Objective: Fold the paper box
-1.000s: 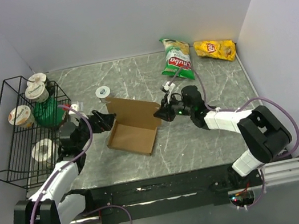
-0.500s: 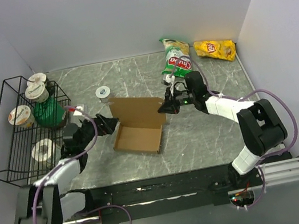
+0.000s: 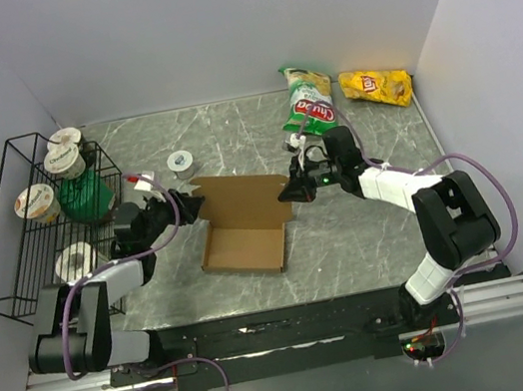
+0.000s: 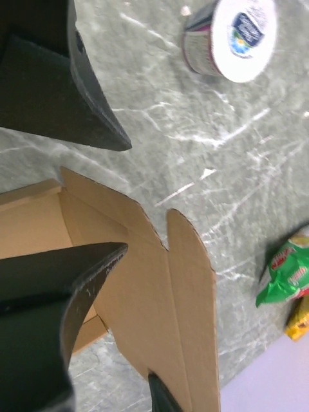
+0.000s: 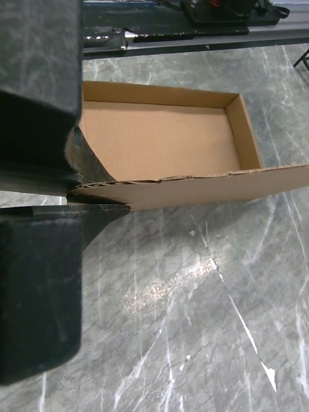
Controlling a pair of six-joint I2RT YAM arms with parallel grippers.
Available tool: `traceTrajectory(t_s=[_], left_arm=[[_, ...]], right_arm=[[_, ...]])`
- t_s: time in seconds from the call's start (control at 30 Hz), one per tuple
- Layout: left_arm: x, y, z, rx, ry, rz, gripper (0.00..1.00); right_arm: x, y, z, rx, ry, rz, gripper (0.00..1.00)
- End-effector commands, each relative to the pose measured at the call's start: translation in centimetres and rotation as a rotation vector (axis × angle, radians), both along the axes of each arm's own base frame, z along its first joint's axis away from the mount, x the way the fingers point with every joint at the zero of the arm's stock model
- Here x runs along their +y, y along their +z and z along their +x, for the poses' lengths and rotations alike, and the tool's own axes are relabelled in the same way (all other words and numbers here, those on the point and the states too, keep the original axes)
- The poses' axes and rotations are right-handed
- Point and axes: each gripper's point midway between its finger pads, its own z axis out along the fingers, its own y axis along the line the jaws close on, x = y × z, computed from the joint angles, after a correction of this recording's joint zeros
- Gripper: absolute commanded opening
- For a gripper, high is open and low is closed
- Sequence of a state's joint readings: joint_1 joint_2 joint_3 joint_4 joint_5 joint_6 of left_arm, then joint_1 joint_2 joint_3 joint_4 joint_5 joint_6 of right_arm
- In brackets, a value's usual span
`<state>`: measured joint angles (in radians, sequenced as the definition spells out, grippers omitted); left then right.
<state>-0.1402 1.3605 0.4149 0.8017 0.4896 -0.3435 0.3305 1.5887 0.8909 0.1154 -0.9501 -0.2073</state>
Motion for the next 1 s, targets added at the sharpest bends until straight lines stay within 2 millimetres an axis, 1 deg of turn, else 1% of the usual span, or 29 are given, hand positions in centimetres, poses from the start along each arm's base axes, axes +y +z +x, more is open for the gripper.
traceTrajectory(t_s=[0.0,0.07,0.17,0.27,0.3,0.33,0.47,0.57,0.7,0.77,0.8,0.87,0.9,0.93,0.97], left_arm=[[-0.9,2.0,0.5,-0.113,-0.073,0.012,0.61],[-1.3,1.4,0.5,-0.097,-0.102,0.012,0.59],[-1.8,1.3,0.3,-0.101,-0.136,0.002,0.54],[-1.9,1.3,0.1,-0.103,-0.145,-0.007,0.45],[-1.8,1.1,0.0,-0.095,-0.142,-0.007,0.39],[-2.0,1.4,-0.1,-0.106,-0.147,-0.012,0.37],[-2.5,1.5,-0.4,-0.107,-0.17,-0.034,0.3],[-3.2,1.3,-0.6,-0.1,-0.196,-0.035,0.29],[-4.5,1.3,-1.0,-0.097,-0.223,-0.026,0.23],[-4.6,1.2,-1.0,-0.098,-0.208,-0.02,0.2],[-5.0,0.9,-1.3,-0.088,-0.208,-0.017,0.15],[-4.8,1.0,-1.0,-0.098,-0.161,-0.002,0.12],[-5.2,0.8,-1.4,-0.091,-0.164,0.003,0.11],[-5.3,1.0,-1.6,-0.098,-0.158,0.004,0.1],[-5.2,0.9,-1.4,-0.101,-0.134,0.008,0.09]], right_arm=[[0.0,0.6,0.8,-0.027,0.005,0.011,0.14],[0.0,0.4,0.9,-0.024,0.0,0.008,0.14],[0.0,0.3,1.0,-0.02,-0.004,0.004,0.14],[-0.2,0.2,1.2,-0.023,-0.019,0.0,0.14],[-0.2,0.3,1.3,-0.029,-0.022,0.002,0.14],[-0.2,0.2,1.3,-0.029,-0.027,0.0,0.14],[-0.5,0.3,1.6,-0.053,-0.061,-0.007,0.14],[-0.7,0.3,1.6,-0.061,-0.07,-0.02,0.14],[-1.0,0.3,2.1,-0.084,-0.113,-0.045,0.14],[-0.9,0.3,2.1,-0.105,-0.129,-0.057,0.14],[-1.0,0.2,2.3,-0.116,-0.15,-0.066,0.14],[-1.1,0.2,2.5,-0.152,-0.189,-0.086,0.13],[-1.1,0.3,2.4,-0.163,-0.198,-0.086,0.13],[-1.3,0.7,2.6,-0.186,-0.225,-0.095,0.14],[-1.3,0.3,2.2,-0.187,-0.231,-0.103,0.13]])
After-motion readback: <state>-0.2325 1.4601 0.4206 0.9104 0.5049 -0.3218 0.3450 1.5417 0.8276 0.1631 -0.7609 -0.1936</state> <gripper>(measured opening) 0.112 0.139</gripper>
